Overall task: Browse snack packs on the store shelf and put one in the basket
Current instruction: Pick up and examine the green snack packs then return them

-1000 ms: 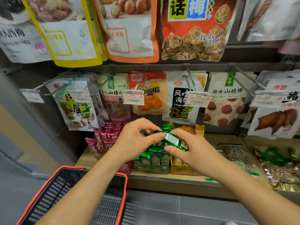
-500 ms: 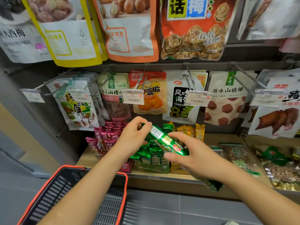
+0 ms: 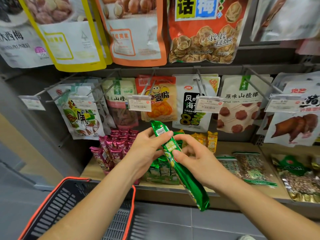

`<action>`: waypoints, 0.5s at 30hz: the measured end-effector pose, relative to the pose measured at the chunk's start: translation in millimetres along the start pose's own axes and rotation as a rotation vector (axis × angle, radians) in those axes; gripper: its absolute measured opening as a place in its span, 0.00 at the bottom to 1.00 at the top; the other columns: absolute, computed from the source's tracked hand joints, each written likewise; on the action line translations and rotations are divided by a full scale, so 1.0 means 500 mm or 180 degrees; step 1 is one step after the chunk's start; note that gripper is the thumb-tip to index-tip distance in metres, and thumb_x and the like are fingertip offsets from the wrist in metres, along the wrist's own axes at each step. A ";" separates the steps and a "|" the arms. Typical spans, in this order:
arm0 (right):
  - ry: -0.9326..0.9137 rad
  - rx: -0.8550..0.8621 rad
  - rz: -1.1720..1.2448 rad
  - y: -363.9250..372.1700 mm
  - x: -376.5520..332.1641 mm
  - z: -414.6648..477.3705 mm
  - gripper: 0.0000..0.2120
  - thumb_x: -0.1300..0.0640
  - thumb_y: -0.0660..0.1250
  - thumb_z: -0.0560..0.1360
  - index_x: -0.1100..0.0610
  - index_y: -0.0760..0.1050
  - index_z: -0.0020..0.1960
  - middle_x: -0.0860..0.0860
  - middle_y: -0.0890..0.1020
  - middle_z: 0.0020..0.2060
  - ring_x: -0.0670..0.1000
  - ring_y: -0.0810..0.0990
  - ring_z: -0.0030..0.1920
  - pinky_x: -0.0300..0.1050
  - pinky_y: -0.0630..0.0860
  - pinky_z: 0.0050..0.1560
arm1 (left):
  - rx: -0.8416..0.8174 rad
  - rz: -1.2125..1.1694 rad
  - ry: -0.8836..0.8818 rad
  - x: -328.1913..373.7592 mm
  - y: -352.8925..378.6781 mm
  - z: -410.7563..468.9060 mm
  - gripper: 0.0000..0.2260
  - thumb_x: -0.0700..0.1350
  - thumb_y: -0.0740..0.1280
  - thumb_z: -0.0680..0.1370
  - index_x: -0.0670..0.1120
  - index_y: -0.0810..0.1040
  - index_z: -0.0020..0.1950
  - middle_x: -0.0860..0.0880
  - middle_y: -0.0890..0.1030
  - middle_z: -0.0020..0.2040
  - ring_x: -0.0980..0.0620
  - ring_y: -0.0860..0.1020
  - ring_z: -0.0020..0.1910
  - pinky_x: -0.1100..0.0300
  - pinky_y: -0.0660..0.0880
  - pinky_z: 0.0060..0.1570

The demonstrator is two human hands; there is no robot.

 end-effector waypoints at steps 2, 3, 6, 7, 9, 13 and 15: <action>0.0171 -0.0037 0.0070 -0.004 0.005 0.006 0.14 0.54 0.67 0.78 0.38 0.71 0.59 0.55 0.79 0.40 0.44 0.80 0.35 0.45 0.78 0.39 | -0.0032 0.0050 0.0120 0.012 0.002 0.001 0.12 0.49 0.79 0.65 0.48 0.83 0.45 0.49 0.84 0.41 0.51 0.83 0.41 0.59 0.78 0.39; 0.0272 -0.0046 0.0166 -0.007 0.007 0.008 0.14 0.54 0.66 0.78 0.40 0.72 0.60 0.53 0.78 0.40 0.41 0.80 0.36 0.42 0.79 0.39 | -0.0041 0.0088 0.0191 0.019 0.002 0.002 0.13 0.48 0.79 0.64 0.47 0.83 0.45 0.49 0.84 0.40 0.51 0.83 0.39 0.60 0.78 0.37; 0.0554 -0.0024 0.0514 -0.020 0.015 0.014 0.13 0.55 0.65 0.78 0.41 0.74 0.60 0.48 0.77 0.47 0.42 0.80 0.49 0.48 0.80 0.52 | -0.0084 0.0652 0.0430 0.032 0.011 -0.001 0.13 0.46 0.80 0.63 0.47 0.83 0.44 0.49 0.85 0.40 0.55 0.83 0.38 0.64 0.77 0.36; 0.0575 -0.0026 0.0585 -0.022 0.015 0.015 0.13 0.56 0.65 0.78 0.41 0.75 0.58 0.47 0.78 0.49 0.43 0.79 0.53 0.48 0.78 0.54 | -0.0096 0.0954 0.0516 0.035 0.015 -0.003 0.12 0.47 0.80 0.63 0.49 0.84 0.44 0.49 0.86 0.42 0.55 0.83 0.41 0.63 0.78 0.39; 0.0626 -0.0084 0.0802 -0.019 0.014 0.014 0.14 0.56 0.66 0.76 0.42 0.77 0.58 0.46 0.81 0.52 0.44 0.77 0.56 0.47 0.76 0.54 | -0.0115 0.1397 0.0647 0.044 0.019 -0.007 0.12 0.51 0.80 0.64 0.53 0.84 0.44 0.51 0.86 0.44 0.56 0.83 0.43 0.63 0.78 0.42; 0.0586 -0.0157 0.0798 -0.014 0.009 0.010 0.15 0.52 0.69 0.76 0.43 0.76 0.61 0.50 0.80 0.55 0.43 0.80 0.53 0.46 0.81 0.51 | -0.0033 0.1780 0.0745 0.047 0.021 -0.010 0.15 0.52 0.79 0.63 0.55 0.82 0.48 0.54 0.85 0.44 0.54 0.83 0.44 0.60 0.80 0.43; 0.0431 -0.0099 0.0507 -0.019 0.000 0.010 0.14 0.49 0.69 0.75 0.42 0.76 0.61 0.51 0.79 0.55 0.47 0.82 0.54 0.49 0.82 0.53 | -0.0018 0.1968 0.0759 0.038 0.031 -0.010 0.24 0.51 0.77 0.60 0.57 0.77 0.54 0.52 0.84 0.44 0.49 0.82 0.44 0.54 0.80 0.46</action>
Point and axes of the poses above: each hand's wrist, its own z-axis towards the middle knuckle, its own y-axis out of the palm, x = y × z, the point moved 10 cm from there along z, towards the middle knuckle
